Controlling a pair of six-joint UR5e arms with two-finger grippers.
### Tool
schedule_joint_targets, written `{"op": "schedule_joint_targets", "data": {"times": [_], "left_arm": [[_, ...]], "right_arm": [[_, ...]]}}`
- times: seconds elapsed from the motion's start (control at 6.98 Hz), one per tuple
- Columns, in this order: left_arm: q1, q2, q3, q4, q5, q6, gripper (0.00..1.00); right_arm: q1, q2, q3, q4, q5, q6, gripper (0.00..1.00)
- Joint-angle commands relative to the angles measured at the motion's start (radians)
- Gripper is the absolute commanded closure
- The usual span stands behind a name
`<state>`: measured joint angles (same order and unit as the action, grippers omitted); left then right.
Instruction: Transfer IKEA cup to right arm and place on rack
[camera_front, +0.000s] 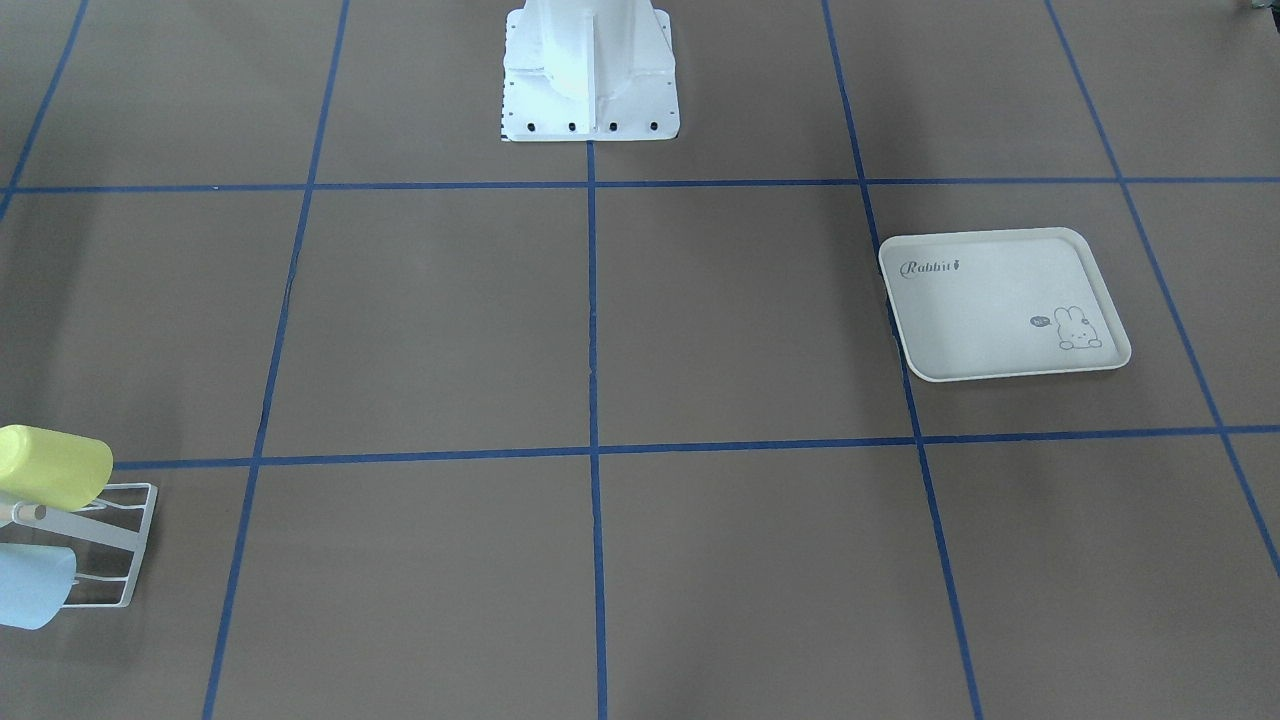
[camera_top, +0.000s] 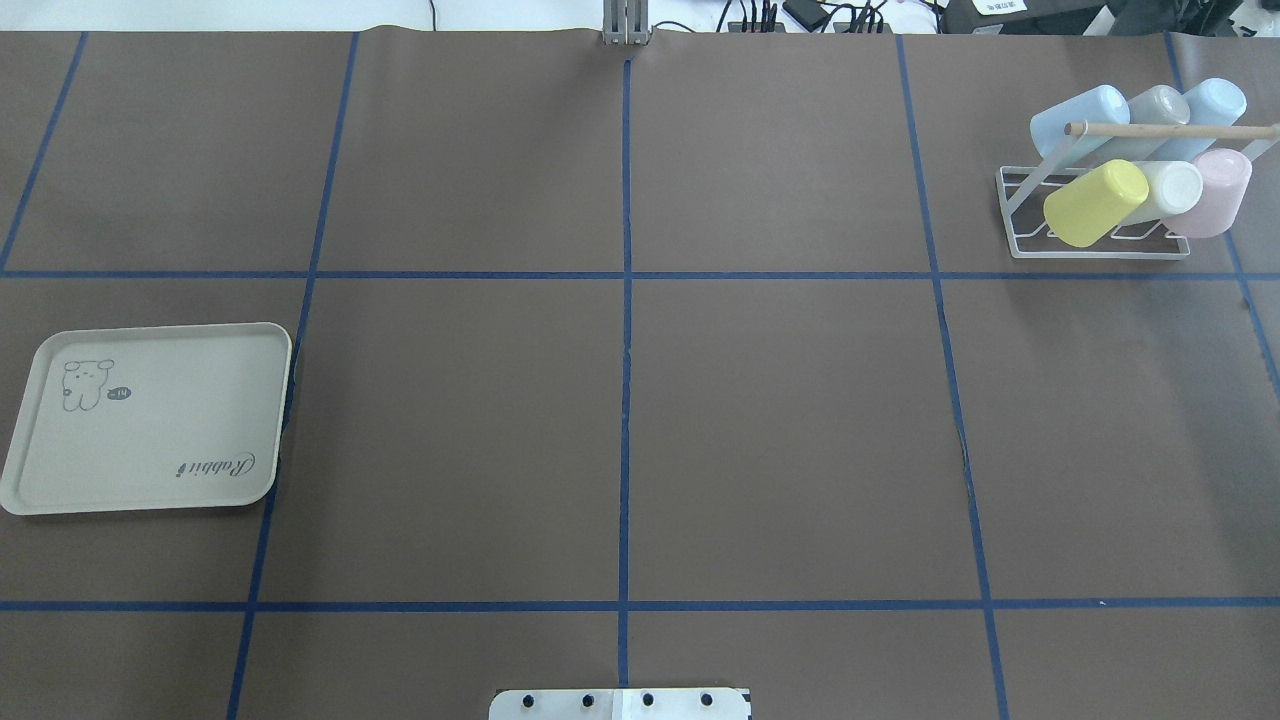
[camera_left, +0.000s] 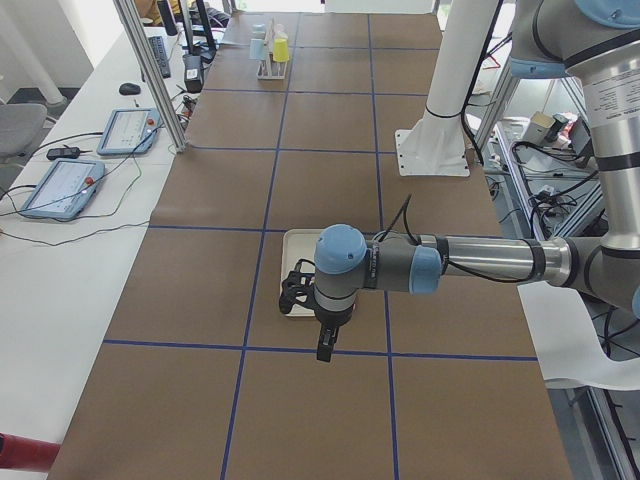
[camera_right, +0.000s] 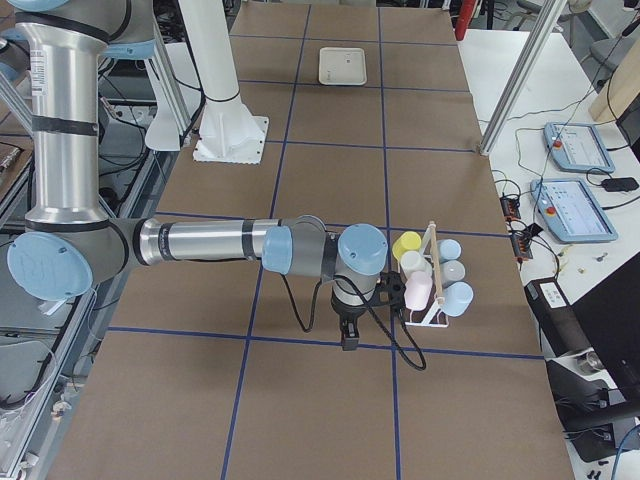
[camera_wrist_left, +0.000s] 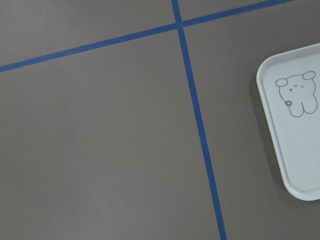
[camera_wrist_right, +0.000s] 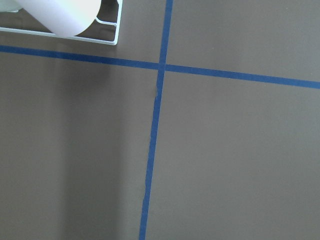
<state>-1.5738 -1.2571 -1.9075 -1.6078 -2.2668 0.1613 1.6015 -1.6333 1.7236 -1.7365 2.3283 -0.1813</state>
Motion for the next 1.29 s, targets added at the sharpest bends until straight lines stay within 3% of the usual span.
{"op": "schedule_joint_targets", "data": {"times": [0.0, 1.15], "left_arm": [[0.0, -0.001, 0.007, 0.0, 0.001, 0.001, 0.0], [0.0, -0.001, 0.021, -0.001, 0.0, 0.003, 0.0]], "right_arm": [[0.0, 0.001, 0.01, 0.0, 0.032, -0.001, 0.0], [0.0, 0.003, 0.022, 0.005, 0.042, -0.003, 0.01]]}}
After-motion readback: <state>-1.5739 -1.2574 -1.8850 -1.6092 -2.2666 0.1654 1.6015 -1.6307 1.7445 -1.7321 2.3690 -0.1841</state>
